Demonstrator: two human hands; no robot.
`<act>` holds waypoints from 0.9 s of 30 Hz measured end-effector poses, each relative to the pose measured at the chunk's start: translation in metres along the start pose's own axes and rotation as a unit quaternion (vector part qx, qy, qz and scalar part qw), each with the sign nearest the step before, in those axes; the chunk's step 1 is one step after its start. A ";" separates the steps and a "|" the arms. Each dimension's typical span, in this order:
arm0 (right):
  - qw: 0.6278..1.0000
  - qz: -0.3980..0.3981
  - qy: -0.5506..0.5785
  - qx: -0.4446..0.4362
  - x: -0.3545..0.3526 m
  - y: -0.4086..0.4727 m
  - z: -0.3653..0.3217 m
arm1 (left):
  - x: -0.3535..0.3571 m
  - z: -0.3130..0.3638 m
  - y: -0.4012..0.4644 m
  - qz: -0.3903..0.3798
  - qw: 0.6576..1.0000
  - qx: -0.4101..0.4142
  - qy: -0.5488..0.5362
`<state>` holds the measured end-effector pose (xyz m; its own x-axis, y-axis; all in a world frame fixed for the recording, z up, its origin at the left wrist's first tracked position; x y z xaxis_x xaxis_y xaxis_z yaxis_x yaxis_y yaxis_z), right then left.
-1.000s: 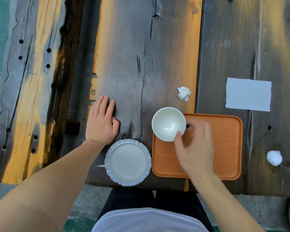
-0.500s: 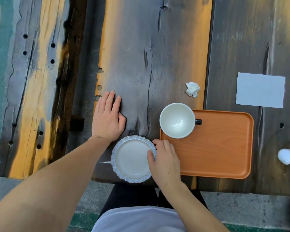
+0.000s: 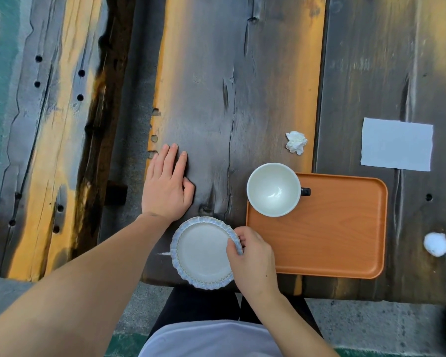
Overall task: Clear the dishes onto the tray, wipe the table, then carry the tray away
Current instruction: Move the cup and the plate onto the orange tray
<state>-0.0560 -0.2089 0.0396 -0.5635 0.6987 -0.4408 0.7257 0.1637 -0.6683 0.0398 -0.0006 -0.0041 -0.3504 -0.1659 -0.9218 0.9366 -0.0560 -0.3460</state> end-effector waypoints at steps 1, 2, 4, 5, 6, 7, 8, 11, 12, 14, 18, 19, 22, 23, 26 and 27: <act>1.000 0.001 0.012 0.003 0.000 -0.001 0.002 | 0.000 0.000 0.000 0.001 1.000 0.000 0.001; 1.000 -0.002 0.023 0.006 0.000 -0.002 0.004 | -0.001 0.000 0.000 0.001 1.000 -0.001 0.001; 0.998 -0.020 0.049 0.016 -0.001 -0.003 0.009 | -0.002 0.000 0.000 0.001 1.000 -0.002 -0.001; 0.998 -0.030 0.061 0.019 -0.002 -0.004 0.012 | -0.002 0.000 0.000 0.001 1.000 -0.002 -0.001; 0.997 -0.037 0.069 0.020 -0.004 -0.005 0.014 | -0.002 0.000 0.000 0.002 1.000 -0.002 -0.002; 0.996 -0.043 0.075 0.019 -0.008 -0.007 0.017 | -0.001 0.000 0.000 0.003 1.000 0.000 -0.002; 0.996 -0.048 0.079 0.019 -0.012 -0.008 0.020 | -0.001 0.000 0.000 0.005 1.000 0.002 -0.002; 0.995 -0.057 0.081 0.024 -0.030 -0.015 0.032 | -0.001 -0.001 0.000 0.011 1.000 0.003 -0.005; 0.995 -0.055 0.080 0.026 -0.037 -0.018 0.038 | -0.001 -0.001 -0.001 0.013 1.000 0.003 -0.006; 0.996 -0.045 0.072 0.033 -0.053 -0.023 0.051 | -0.001 0.000 -0.001 0.015 1.000 0.005 -0.005; 0.994 -0.005 0.091 0.054 -0.085 -0.031 0.076 | -0.001 0.001 -0.001 0.009 1.000 -0.001 -0.004; 0.993 0.004 0.099 0.059 -0.092 -0.033 0.081 | -0.001 0.001 -0.002 0.008 1.000 -0.002 -0.005; 0.988 0.026 0.134 0.074 -0.104 -0.035 0.092 | 0.000 0.000 -0.002 0.011 1.000 -0.001 -0.006; 0.986 0.034 0.141 0.076 -0.108 -0.034 0.096 | 0.000 0.001 -0.002 0.012 1.000 0.000 -0.005; 0.986 0.052 0.142 0.073 -0.117 -0.029 0.100 | 0.000 0.001 -0.002 0.011 1.000 -0.001 -0.006; 0.986 0.054 0.139 0.071 -0.120 -0.027 0.101 | 0.001 0.002 -0.003 0.012 1.000 -0.001 -0.006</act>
<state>-0.0479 -0.3672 0.0500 -0.3417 0.8738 -0.3459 0.7018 -0.0075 -0.7123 0.0373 -0.0024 -0.0033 -0.3284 -0.1796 -0.9273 0.9444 -0.0493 -0.3250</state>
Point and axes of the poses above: each hand's wrist, its own y-axis towards the middle knuckle, its own x-axis out of the palm, z = x × y, the point moved 4 cm from there along y, towards the middle knuckle, and after that the axes turned 14 degrees about -z, right-handed, at the moved point
